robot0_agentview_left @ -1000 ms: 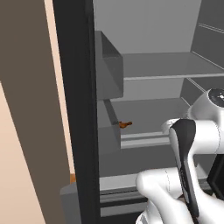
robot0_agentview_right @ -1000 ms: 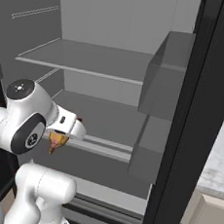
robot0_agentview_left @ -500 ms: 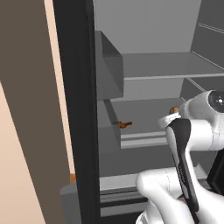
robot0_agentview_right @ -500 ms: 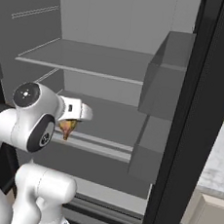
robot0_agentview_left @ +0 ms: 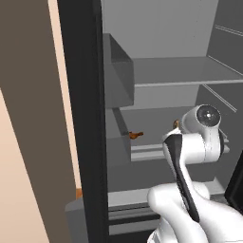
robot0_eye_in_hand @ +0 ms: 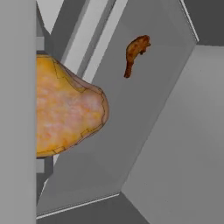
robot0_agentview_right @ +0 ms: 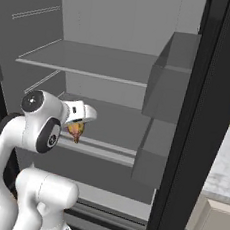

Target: Place the chicken drumstick on the counter behind the older chicken drumstick on the same shelf of the fridge to maintain FIFO order. Close the fridge door when finished.

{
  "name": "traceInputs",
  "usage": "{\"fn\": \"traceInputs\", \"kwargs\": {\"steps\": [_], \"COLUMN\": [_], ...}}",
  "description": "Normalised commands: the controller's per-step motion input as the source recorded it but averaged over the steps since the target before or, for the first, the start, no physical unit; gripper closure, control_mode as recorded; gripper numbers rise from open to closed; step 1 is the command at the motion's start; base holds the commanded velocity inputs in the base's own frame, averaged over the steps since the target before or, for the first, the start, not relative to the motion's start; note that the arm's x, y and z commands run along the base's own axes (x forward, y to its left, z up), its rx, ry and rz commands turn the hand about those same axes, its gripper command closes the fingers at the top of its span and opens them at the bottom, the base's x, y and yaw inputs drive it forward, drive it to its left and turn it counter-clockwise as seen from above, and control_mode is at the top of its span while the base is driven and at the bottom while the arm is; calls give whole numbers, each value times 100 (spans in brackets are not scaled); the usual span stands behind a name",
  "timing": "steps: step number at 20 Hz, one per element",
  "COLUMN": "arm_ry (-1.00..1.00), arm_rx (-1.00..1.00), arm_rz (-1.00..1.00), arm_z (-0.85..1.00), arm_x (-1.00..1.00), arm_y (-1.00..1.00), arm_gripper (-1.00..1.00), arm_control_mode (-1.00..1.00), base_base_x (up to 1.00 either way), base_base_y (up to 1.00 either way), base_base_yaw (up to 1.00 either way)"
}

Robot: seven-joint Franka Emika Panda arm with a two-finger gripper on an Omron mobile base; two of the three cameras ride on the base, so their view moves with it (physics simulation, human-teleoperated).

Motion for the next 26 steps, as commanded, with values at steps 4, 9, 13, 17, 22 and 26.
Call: {"fn": "traceInputs", "kwargs": {"steps": [4,9,13,17,22,26], "arm_ry": [0,4,9,6,2,3], "arm_rx": [-1,0,-2,-4,-3,-3], "arm_rz": [12,8,1,0,0,0], "arm_z": [-24,-6,-12,0,0,0], "arm_x": [41,39,41,58,68,69], "arm_y": [-32,-9,-1,3,1,0], "arm_gripper": [100,100,100,100,100,100], "arm_control_mode": [-100,-100,-100,-100,-100,-100], "base_base_x": [0,0,0,0,0,0], "base_base_y": [0,0,0,0,0,0], "base_base_yaw": [0,0,0,0,0,0]}}
